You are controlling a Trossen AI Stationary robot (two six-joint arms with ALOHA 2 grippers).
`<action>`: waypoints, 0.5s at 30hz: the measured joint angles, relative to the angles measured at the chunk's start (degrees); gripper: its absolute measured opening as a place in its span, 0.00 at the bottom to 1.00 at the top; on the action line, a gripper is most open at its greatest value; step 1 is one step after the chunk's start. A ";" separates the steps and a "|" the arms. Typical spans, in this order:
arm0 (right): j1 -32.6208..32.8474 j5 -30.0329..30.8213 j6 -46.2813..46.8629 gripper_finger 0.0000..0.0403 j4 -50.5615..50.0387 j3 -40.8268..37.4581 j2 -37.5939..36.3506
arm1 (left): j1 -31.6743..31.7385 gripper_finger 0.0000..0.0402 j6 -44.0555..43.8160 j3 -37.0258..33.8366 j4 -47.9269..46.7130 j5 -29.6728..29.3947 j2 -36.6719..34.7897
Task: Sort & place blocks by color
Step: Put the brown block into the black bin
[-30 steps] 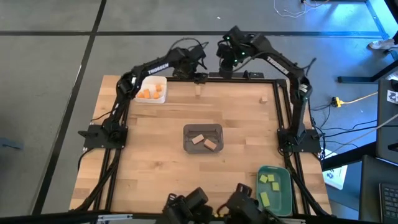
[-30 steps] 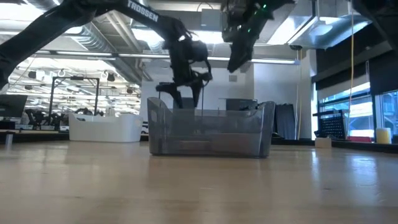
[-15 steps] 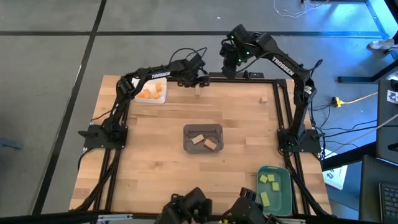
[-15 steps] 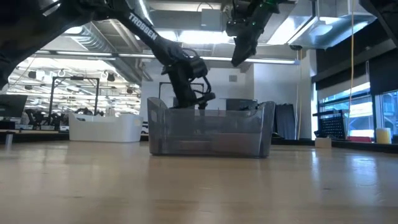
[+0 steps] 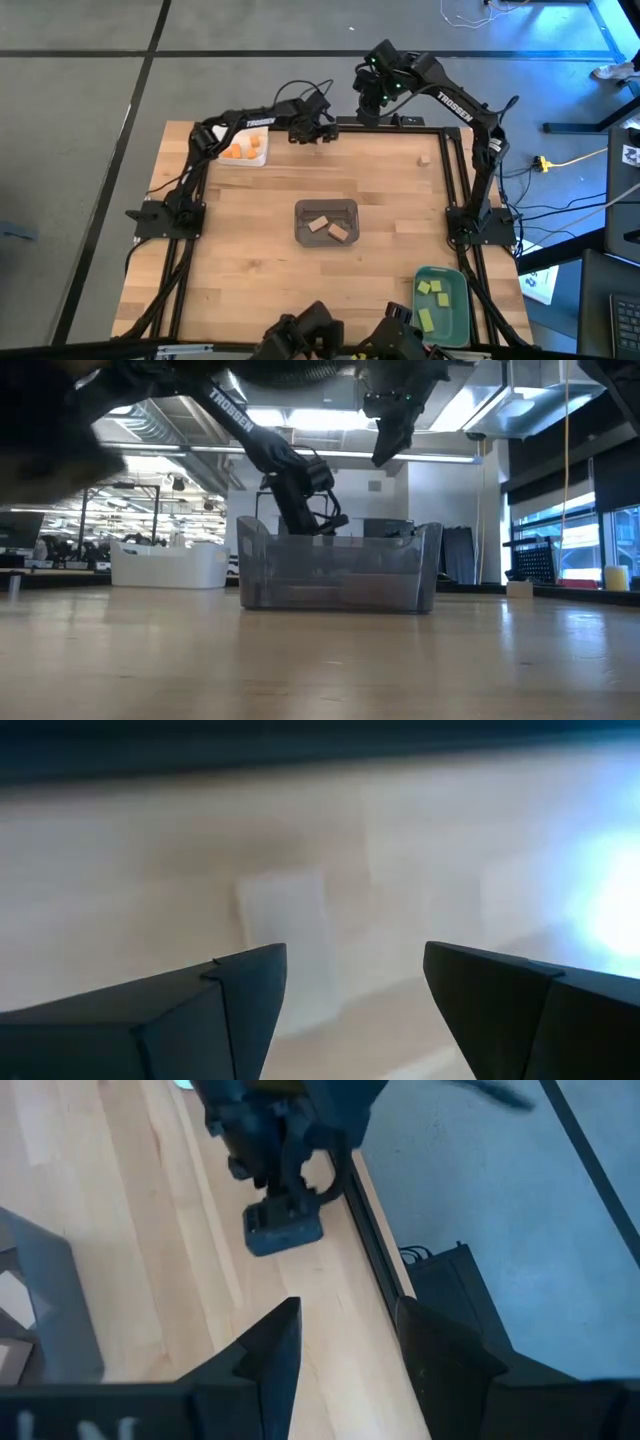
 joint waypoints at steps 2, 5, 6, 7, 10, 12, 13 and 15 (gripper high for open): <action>0.00 -0.02 0.00 0.41 0.00 0.00 0.00 | -0.28 0.57 -0.02 0.00 0.20 1.88 1.26; 0.02 -0.04 0.00 0.41 0.01 0.00 0.00 | 0.23 0.57 0.29 0.07 0.81 4.84 1.61; 0.02 -0.02 0.00 0.41 0.00 0.00 0.00 | 0.24 0.57 0.28 0.07 0.73 4.75 1.61; 0.02 -0.02 0.00 0.41 0.04 0.00 0.00 | 0.27 0.57 0.26 0.07 0.73 4.64 1.61; 0.02 -0.02 0.22 0.41 0.02 0.00 0.00 | 0.85 0.57 0.29 0.07 0.51 5.86 1.61; 0.02 -0.02 0.24 0.41 0.00 0.00 0.00 | 1.21 0.57 0.42 0.07 -0.51 6.45 1.63; 0.02 -0.02 0.24 0.41 0.00 0.00 0.00 | 1.40 0.57 0.45 0.07 -1.33 6.45 1.63; 0.02 -0.02 0.24 0.41 0.00 0.00 0.00 | 1.63 0.57 1.73 0.07 -3.10 6.55 1.63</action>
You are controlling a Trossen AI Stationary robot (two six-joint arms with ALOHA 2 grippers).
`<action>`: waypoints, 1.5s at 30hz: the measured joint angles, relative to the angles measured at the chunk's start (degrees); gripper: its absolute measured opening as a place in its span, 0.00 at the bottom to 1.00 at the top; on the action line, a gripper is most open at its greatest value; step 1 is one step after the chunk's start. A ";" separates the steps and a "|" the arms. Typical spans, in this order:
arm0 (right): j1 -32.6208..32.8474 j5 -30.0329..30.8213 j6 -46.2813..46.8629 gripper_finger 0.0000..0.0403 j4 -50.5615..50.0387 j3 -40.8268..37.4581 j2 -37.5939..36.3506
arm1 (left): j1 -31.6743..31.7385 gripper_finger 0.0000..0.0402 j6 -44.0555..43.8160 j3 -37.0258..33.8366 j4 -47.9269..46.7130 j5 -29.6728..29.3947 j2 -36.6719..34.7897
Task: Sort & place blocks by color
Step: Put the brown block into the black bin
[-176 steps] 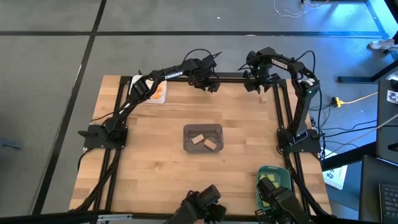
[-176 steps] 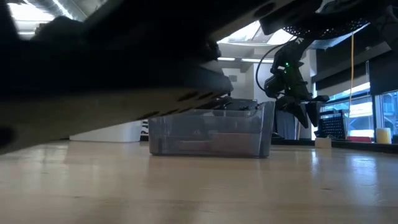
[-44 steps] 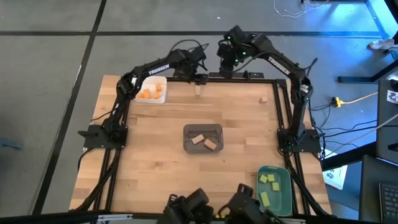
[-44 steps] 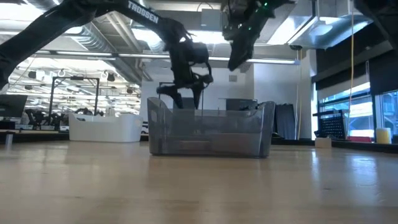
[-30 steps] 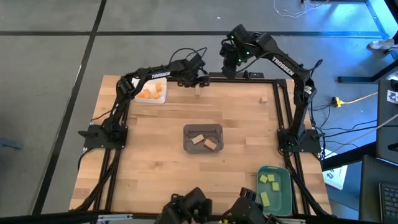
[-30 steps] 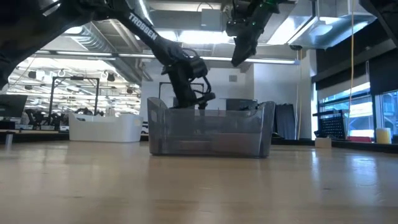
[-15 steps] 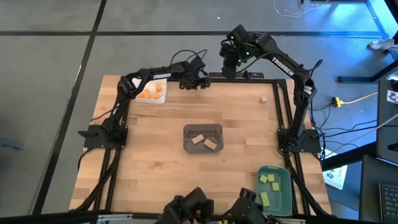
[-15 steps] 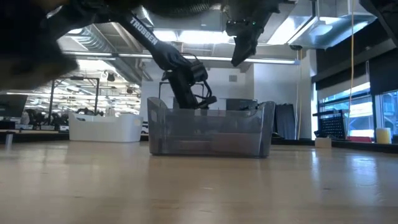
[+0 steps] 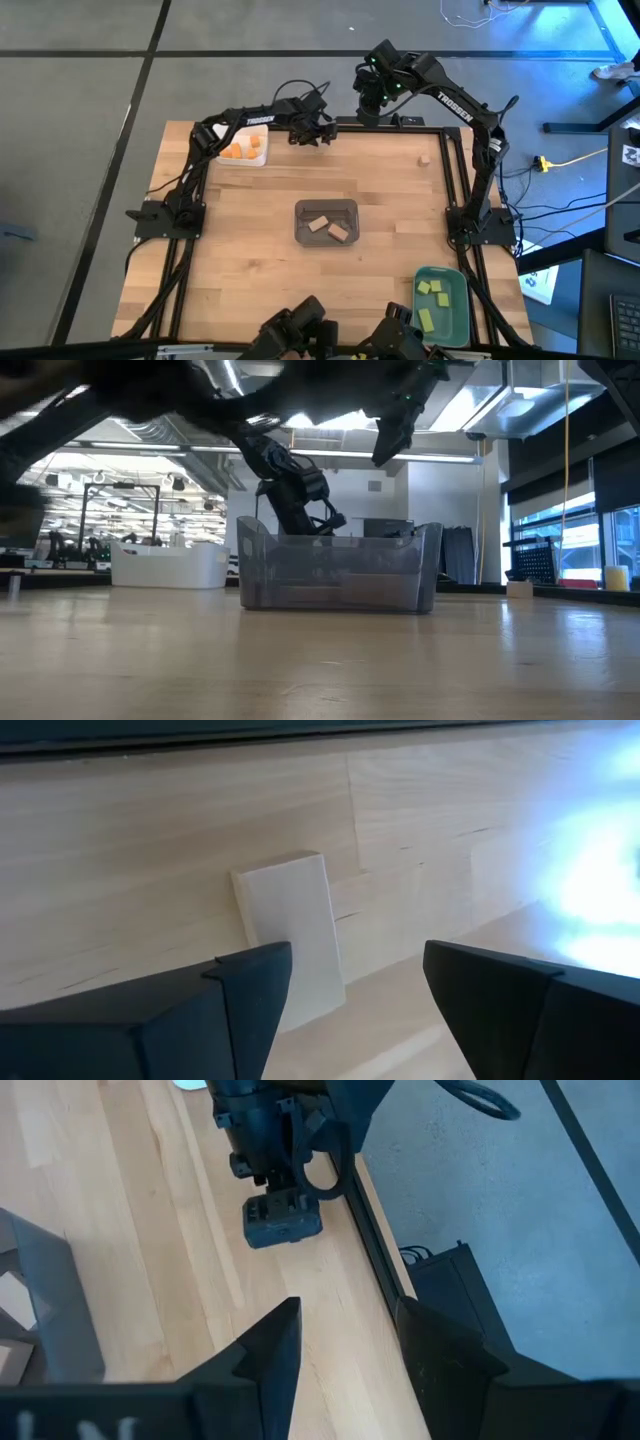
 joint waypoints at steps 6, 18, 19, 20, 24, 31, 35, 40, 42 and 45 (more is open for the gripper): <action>0.00 0.00 0.00 0.41 0.00 0.00 0.00 | 0.77 0.57 3.21 0.11 -7.56 3.13 -0.10; 0.00 0.00 0.00 0.41 0.00 0.00 0.00 | -1.87 0.57 18.78 -0.24 -28.11 -10.83 -3.24; 0.00 0.00 0.00 0.41 0.02 0.00 0.00 | -2.32 0.57 19.77 -0.37 -30.20 -12.82 -3.52; 0.00 0.00 0.00 0.41 0.03 0.00 0.00 | -2.76 0.57 20.85 -0.39 -31.36 -13.79 -3.84; -0.01 0.00 0.00 0.41 0.04 0.00 0.00 | -4.12 0.57 23.19 -0.24 -32.69 -15.68 -4.22; 0.00 0.00 0.87 0.41 0.04 0.00 0.00 | -5.66 0.57 22.97 1.48 -33.89 -19.17 -4.68; 0.00 0.00 0.87 0.41 0.04 0.00 0.00 | -5.76 0.57 25.65 1.63 -35.93 -24.69 -4.87; 0.00 0.00 0.87 0.41 0.05 0.00 0.00 | -5.49 0.57 26.85 1.53 -37.83 -25.93 -4.01; -0.01 0.00 0.87 0.41 0.04 0.00 0.00 | -5.24 0.57 26.85 1.55 -37.81 -26.32 -4.10; 0.00 0.00 0.85 0.41 0.04 0.00 0.00 | -4.34 0.57 26.89 1.52 -37.70 -26.33 -4.11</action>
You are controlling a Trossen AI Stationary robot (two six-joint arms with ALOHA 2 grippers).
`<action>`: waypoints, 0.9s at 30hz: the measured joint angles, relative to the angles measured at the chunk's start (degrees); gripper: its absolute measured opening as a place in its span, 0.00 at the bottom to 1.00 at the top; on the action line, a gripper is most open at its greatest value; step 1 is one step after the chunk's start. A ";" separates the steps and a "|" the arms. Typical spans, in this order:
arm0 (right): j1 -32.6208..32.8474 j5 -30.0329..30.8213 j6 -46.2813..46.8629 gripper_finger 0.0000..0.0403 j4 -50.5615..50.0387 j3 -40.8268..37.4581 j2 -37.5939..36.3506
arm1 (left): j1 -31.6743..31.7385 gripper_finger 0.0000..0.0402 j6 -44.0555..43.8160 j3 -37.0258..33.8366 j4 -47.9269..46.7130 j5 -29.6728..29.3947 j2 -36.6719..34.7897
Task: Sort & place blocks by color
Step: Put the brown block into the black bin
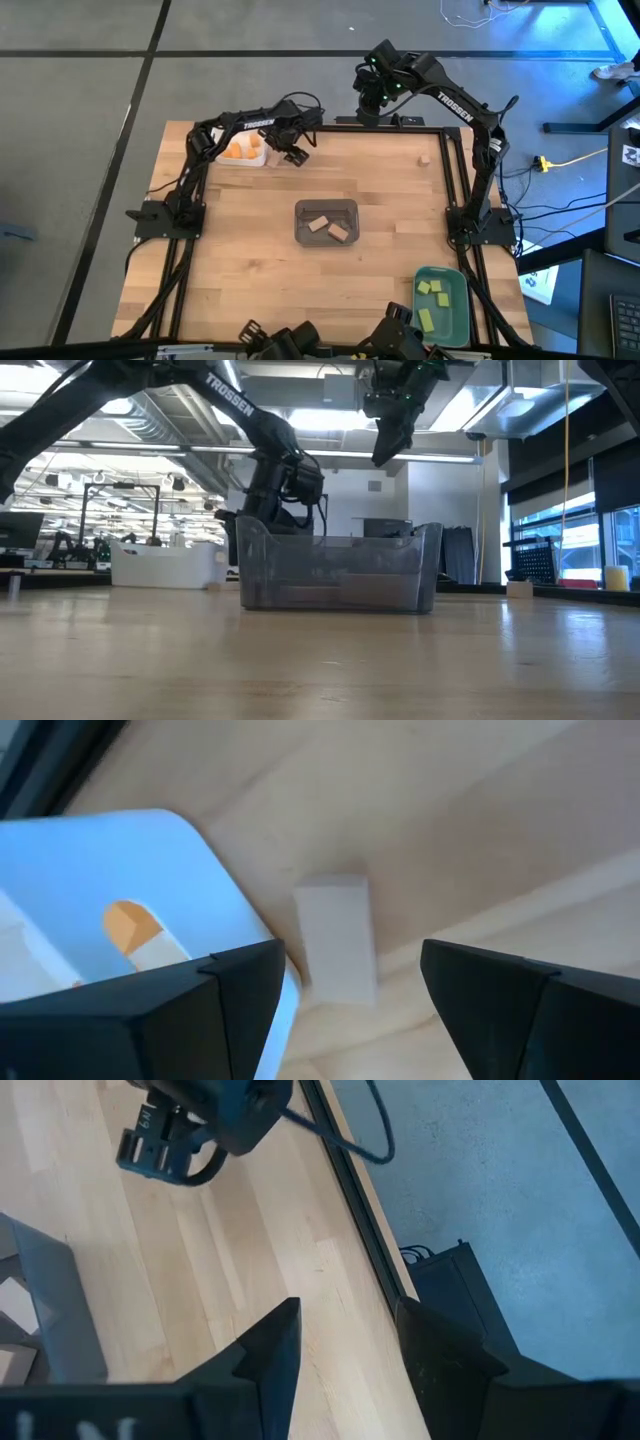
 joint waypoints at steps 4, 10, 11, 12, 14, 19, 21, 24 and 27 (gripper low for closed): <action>0.00 0.00 0.00 0.41 0.00 0.00 0.00 | 1.41 0.57 0.21 -2.27 0.81 0.59 -0.07; 0.00 0.00 -0.14 0.41 0.00 0.00 0.00 | 2.25 0.57 0.28 -6.51 3.05 0.71 -0.04; 0.00 0.00 -0.18 0.41 0.01 0.00 0.00 | 2.25 0.57 0.28 -7.13 3.98 1.02 -0.04; 0.00 0.00 -0.22 0.41 0.02 0.00 0.00 | 2.25 0.57 0.33 -7.70 4.87 1.49 -0.04; -0.02 0.00 -0.22 0.41 0.00 0.00 0.00 | 2.25 0.57 0.47 -8.65 5.96 2.50 -0.20; 0.00 0.00 -0.24 0.41 0.02 0.00 0.00 | 2.12 0.57 0.98 -9.76 6.33 0.86 -0.44; 0.00 0.00 -0.24 0.41 0.01 0.00 0.00 | 1.99 0.57 1.00 -9.78 6.54 0.15 -0.43; -0.01 0.00 -0.23 0.41 0.01 0.00 0.00 | 2.01 0.57 1.00 -9.80 7.62 0.24 -0.42; 0.00 0.00 -0.22 0.41 0.00 0.00 0.00 | 1.97 0.57 1.23 -9.85 8.84 0.21 -0.39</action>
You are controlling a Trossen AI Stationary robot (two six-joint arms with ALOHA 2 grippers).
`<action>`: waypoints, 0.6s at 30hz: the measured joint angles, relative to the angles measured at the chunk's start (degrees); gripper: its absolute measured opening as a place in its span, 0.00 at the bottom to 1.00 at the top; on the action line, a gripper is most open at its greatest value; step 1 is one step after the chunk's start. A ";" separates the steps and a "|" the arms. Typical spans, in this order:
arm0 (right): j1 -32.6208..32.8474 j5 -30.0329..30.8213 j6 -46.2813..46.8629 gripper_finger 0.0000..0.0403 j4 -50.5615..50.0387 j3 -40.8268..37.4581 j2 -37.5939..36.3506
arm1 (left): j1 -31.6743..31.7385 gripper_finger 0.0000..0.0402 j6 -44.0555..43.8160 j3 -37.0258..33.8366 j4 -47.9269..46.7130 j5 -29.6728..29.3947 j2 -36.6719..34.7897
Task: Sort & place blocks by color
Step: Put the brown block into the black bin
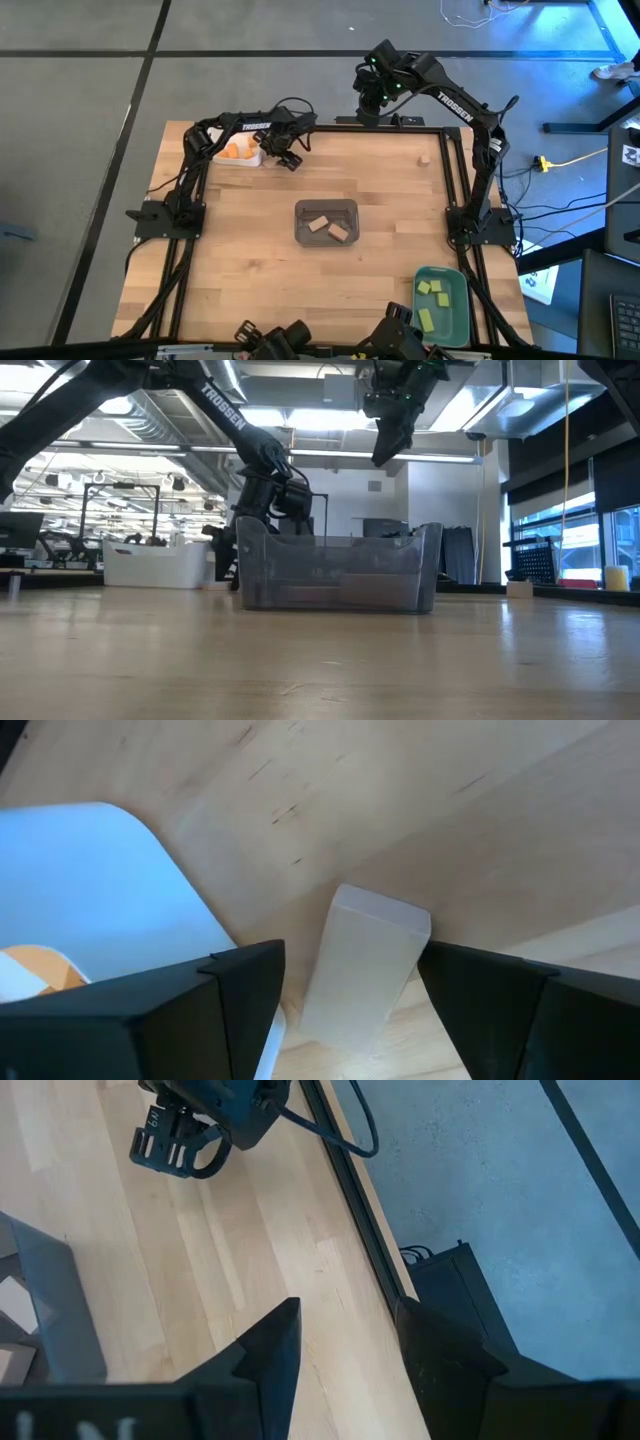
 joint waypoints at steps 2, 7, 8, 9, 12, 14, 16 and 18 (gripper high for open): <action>-0.02 0.00 0.00 0.41 0.00 0.00 0.00 | -0.21 0.57 -0.06 -0.04 0.21 -0.10 0.02; 0.00 0.00 -0.02 0.41 0.00 0.00 0.00 | -0.20 0.57 0.35 -0.04 0.37 0.95 0.09; -0.02 0.00 0.00 0.41 0.00 0.00 0.00 | -0.20 0.57 0.05 -0.04 0.41 1.34 0.09; -0.01 0.00 0.00 0.41 0.00 0.00 0.00 | -0.17 0.57 -0.30 -0.04 0.41 1.76 0.12; 0.00 0.00 -0.01 0.41 0.00 0.00 0.00 | -0.13 0.56 -0.70 -0.04 0.53 2.87 0.14; 0.00 0.00 -0.02 0.41 0.00 0.00 0.00 | -0.29 0.54 0.89 -0.09 0.79 3.51 0.15; 0.00 0.00 -0.02 0.41 0.00 0.00 0.00 | -0.42 0.51 2.25 -0.09 0.95 4.57 0.17; 0.00 0.00 -0.02 0.41 0.00 0.00 0.00 | -0.52 0.47 3.23 -0.09 1.09 6.33 0.17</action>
